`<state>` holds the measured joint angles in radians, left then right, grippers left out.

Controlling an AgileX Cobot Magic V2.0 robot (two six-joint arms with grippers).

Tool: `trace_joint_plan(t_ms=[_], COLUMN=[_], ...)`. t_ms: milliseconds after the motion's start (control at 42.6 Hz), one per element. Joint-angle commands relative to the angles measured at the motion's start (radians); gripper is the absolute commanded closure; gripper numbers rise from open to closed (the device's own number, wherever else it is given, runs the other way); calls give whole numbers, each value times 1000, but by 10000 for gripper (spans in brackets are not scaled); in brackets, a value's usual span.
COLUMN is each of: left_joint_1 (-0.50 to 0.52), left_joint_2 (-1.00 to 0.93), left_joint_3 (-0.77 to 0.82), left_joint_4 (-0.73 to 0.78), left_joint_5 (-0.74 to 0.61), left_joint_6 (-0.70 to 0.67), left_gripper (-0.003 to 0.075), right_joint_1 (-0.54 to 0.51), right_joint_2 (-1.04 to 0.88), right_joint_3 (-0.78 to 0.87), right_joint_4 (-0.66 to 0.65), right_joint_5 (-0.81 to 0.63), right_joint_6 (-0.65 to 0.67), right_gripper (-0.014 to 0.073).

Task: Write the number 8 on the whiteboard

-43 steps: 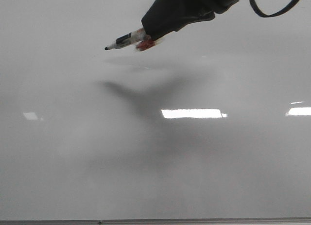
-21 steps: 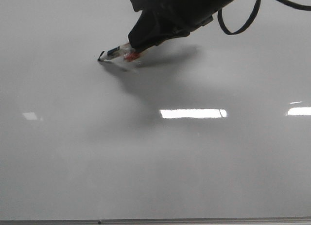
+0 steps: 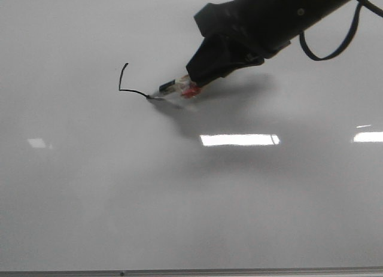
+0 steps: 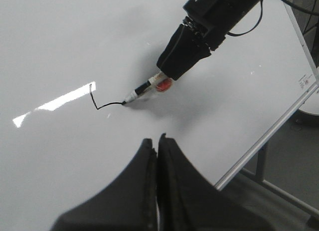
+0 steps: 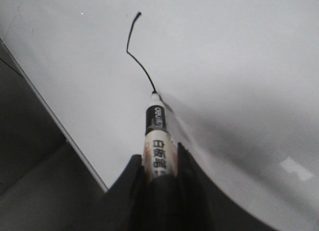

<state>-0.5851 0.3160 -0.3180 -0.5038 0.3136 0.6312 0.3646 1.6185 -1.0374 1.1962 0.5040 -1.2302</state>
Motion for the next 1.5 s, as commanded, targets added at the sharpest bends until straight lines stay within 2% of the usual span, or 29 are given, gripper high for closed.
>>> trace_joint_plan(t_ms=[0,188,446,633,1009,1243,1478], left_joint_1=[2,2,2,2,2,2,2], left_joint_2=[5,5,5,5,5,5,5], left_joint_3=[-27,-27,-27,-27,-27,-27,-27], left_joint_4=[-21,-21,-21,-21,-21,-21,-21], left_joint_5=[-75,-75,-75,-75,-75,-75,-75], left_joint_6=[2,2,2,2,2,2,2], left_gripper=[741,741,741,741,741,741,741], right_joint_1=[-15,50,156,147,39,56,140], right_joint_2=[-47,-1,55,33,-75,-55,-15], right_joint_3=[16,33,-53,-73,-33,-114,-170], right_joint_4=[19,48,114,120,94,101,60], right_joint_5=[-29,-56,-119,-127,-123,-120,-94], right_joint_6=[-15,-16,-25,-24,-24,-24,-24], right_gripper=[652,652,652,652,652,652,652])
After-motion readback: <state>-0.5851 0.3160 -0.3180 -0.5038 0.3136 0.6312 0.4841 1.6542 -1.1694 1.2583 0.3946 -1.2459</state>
